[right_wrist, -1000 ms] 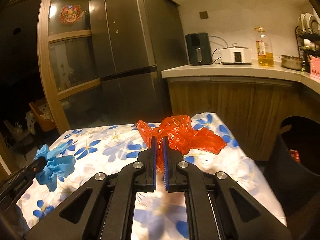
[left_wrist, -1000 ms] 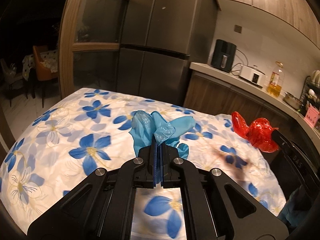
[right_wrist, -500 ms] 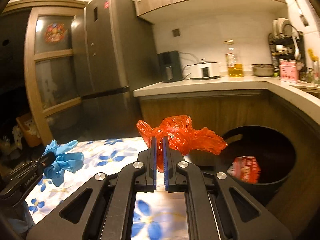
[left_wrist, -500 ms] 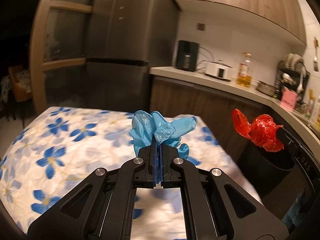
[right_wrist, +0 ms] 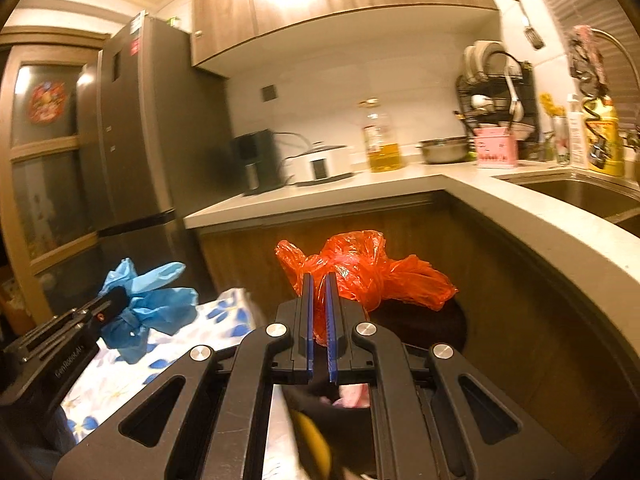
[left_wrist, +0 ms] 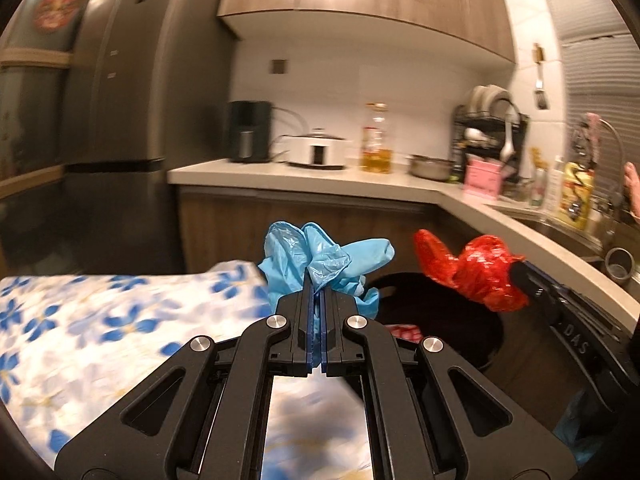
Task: Collect trash
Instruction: 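Carry the blue glove and red wrapper over the black bin with both tools, then open both tools to drop the glove and wrapper into the bin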
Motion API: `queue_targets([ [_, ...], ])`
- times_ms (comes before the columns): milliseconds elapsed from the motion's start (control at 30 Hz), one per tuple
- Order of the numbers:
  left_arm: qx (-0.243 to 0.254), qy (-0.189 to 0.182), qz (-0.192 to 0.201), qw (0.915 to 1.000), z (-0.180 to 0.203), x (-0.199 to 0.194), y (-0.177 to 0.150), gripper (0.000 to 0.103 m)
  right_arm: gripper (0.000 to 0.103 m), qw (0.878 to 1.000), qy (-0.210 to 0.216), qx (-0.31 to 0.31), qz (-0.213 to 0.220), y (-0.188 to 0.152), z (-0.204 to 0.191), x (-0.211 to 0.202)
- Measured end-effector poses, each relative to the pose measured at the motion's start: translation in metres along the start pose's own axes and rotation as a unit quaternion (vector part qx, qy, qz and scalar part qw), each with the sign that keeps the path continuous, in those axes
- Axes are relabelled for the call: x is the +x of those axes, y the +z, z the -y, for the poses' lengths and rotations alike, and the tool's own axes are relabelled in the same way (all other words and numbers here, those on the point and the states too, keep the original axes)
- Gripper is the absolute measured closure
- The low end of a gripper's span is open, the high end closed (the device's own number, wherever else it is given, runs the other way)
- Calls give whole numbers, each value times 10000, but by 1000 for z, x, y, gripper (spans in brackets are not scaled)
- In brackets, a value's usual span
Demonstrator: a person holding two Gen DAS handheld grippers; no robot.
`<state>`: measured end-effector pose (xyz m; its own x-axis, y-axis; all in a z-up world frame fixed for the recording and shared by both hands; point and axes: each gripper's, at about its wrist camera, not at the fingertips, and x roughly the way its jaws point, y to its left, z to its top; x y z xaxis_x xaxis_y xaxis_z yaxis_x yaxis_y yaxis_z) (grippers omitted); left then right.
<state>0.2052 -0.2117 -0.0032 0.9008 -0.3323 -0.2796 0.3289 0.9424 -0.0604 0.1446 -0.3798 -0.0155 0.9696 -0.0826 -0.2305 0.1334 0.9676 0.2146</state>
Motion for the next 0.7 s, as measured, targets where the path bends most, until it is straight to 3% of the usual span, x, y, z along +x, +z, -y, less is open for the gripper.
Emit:
queue_targets([
  [100,31,-292,-48,9996,21,21,0,102,97,9999,-93,79,1,0,12,3],
  [400,203,-667,-114,9975,56,60,-4,102,97,9997,-150,180,-18,2,29,17],
  [700,178,-1053,-225,9940,55,80,-14,101,96,9996,-69,227,-117,-1,36,31],
])
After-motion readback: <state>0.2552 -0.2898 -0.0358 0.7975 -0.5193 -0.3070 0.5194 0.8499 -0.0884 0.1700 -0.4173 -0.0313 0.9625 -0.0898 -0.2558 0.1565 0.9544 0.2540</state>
